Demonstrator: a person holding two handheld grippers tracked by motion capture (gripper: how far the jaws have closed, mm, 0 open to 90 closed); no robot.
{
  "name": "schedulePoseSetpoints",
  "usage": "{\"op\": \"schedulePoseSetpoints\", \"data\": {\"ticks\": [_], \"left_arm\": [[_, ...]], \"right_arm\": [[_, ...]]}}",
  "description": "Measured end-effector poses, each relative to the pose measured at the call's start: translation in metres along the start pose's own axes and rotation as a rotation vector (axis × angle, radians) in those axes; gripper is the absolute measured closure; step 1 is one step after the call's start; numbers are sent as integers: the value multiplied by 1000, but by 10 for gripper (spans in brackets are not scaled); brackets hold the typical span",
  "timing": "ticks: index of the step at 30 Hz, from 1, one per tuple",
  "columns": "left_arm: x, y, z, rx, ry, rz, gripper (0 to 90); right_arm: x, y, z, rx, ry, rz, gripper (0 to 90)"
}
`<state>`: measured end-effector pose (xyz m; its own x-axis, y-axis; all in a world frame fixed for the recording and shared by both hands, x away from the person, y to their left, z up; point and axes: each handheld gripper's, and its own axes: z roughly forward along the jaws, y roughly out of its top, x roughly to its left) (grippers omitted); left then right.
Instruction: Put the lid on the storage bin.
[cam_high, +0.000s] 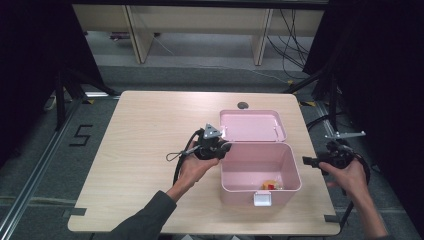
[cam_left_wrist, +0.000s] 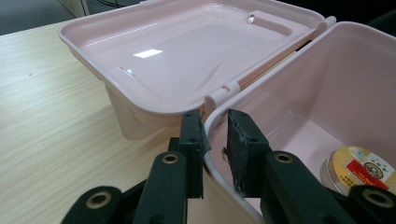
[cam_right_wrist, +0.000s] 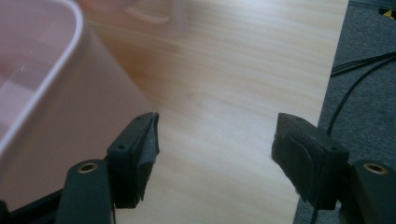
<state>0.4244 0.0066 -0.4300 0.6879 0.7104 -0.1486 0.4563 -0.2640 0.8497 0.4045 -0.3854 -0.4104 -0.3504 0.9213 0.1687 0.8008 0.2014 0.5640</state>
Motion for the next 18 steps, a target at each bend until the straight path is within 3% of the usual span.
{"op": "schedulePoseSetpoints", "data": {"ticks": [2, 3, 4, 8, 9, 10, 11, 12, 15, 17, 18], "left_arm": [[0, 0, 0, 2, -4, -1, 759], [0, 0, 0, 2, -4, 1, 759], [0, 0, 0, 3, -5, 1, 759], [0, 0, -1, 6, 3, 9, 759], [0, 0, -1, 7, 4, 11, 759], [0, 0, -1, 7, 4, 9, 759], [1, 0, -1, 8, 0, 11, 760], [0, 0, -1, 7, 2, 11, 759], [0, 0, -1, 5, 4, 12, 759], [0, -1, -1, 5, 4, 11, 759], [0, -1, -1, 5, 4, 12, 759]], "right_arm": [[-1, 12, 1, -3, -2, -21, 336], [0, 18, 0, 7, -6, -6, 347], [-2, 24, 1, 3, -3, -42, 357], [-1, 44, 1, 27, 20, -42, 362], [-2, 49, 2, 14, 10, -70, 364], [4, 63, 0, 30, -35, -57, 387], [4, 70, -1, 32, -36, -78, 393], [8, 75, -1, 30, -41, -57, 399], [13, 93, 1, 43, -35, -86, 443], [20, 103, 5, 57, -34, -43, 477], [20, 108, 8, 62, -41, -61, 487]]}}
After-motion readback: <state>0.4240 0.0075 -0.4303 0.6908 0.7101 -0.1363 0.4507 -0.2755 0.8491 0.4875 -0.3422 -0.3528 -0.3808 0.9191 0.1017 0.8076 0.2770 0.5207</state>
